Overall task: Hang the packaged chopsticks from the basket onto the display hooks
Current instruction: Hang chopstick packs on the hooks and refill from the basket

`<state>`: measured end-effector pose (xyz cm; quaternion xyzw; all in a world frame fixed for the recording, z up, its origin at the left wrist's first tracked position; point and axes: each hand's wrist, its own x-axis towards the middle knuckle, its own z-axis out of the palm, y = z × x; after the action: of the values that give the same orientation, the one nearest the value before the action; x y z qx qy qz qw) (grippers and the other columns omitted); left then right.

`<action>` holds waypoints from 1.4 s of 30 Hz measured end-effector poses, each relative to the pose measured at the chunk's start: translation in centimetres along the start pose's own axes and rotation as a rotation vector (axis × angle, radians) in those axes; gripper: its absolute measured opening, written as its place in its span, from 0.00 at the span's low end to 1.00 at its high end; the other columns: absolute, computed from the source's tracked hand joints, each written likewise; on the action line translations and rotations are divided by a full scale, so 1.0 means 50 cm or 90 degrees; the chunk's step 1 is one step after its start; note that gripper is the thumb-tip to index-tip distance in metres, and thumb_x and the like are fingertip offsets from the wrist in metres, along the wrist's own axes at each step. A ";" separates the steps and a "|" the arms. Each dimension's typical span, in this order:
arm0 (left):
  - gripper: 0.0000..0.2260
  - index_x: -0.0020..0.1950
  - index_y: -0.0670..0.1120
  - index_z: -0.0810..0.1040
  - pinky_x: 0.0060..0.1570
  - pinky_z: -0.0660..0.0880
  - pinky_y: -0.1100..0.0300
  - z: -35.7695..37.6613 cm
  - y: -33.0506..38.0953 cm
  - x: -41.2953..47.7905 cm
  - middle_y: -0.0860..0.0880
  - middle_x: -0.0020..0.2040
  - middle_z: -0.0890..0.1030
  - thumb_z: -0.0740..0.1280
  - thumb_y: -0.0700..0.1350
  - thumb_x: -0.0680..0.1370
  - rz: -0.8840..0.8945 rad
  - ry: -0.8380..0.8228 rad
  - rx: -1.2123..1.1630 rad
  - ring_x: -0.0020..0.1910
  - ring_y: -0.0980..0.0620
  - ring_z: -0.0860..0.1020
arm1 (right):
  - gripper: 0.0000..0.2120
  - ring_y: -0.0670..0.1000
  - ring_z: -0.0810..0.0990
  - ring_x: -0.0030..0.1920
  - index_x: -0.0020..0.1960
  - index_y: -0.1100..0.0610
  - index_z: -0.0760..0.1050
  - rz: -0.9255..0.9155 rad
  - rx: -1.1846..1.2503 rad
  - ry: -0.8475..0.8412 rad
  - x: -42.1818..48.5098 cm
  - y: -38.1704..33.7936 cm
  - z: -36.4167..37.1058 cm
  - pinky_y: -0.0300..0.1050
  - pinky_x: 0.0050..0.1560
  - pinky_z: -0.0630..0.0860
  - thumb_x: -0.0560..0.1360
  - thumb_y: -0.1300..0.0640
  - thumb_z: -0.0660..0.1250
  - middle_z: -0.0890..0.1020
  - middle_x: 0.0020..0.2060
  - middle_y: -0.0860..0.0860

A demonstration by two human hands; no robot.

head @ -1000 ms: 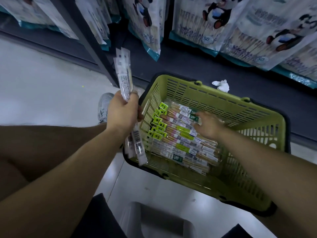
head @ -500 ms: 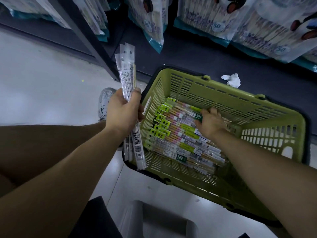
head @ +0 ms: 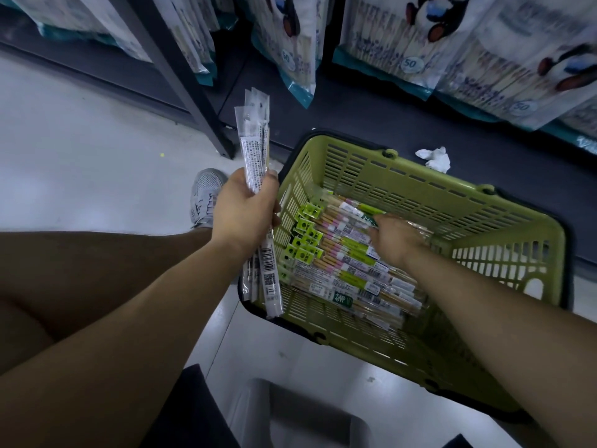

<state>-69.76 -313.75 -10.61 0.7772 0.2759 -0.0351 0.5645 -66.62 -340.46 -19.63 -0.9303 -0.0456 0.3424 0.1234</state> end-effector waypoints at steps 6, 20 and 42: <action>0.13 0.51 0.54 0.72 0.27 0.76 0.60 0.009 0.027 -0.028 0.53 0.39 0.80 0.67 0.62 0.78 0.014 -0.016 0.084 0.29 0.61 0.77 | 0.10 0.52 0.76 0.33 0.47 0.52 0.64 -0.166 0.137 0.135 -0.098 -0.113 -0.092 0.47 0.30 0.65 0.85 0.51 0.58 0.75 0.33 0.50; 0.10 0.51 0.42 0.81 0.39 0.83 0.52 -0.007 0.058 -0.054 0.47 0.39 0.85 0.74 0.46 0.75 -0.144 -0.070 -0.197 0.38 0.48 0.85 | 0.14 0.51 0.79 0.50 0.63 0.43 0.78 -0.269 0.414 0.000 -0.191 -0.254 -0.117 0.47 0.51 0.75 0.78 0.46 0.64 0.77 0.49 0.47; 0.13 0.47 0.47 0.77 0.28 0.71 0.63 -0.040 -0.012 -0.018 0.51 0.34 0.81 0.66 0.55 0.71 -0.104 0.003 0.141 0.27 0.57 0.77 | 0.34 0.57 0.71 0.70 0.78 0.52 0.64 -0.143 -0.093 -0.057 -0.132 -0.024 0.186 0.51 0.67 0.73 0.77 0.46 0.72 0.71 0.71 0.53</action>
<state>-71.32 -312.17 -10.06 0.8099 0.3336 -0.1095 0.4700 -77.71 -338.58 -22.03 -0.9097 -0.1797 0.3631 0.0912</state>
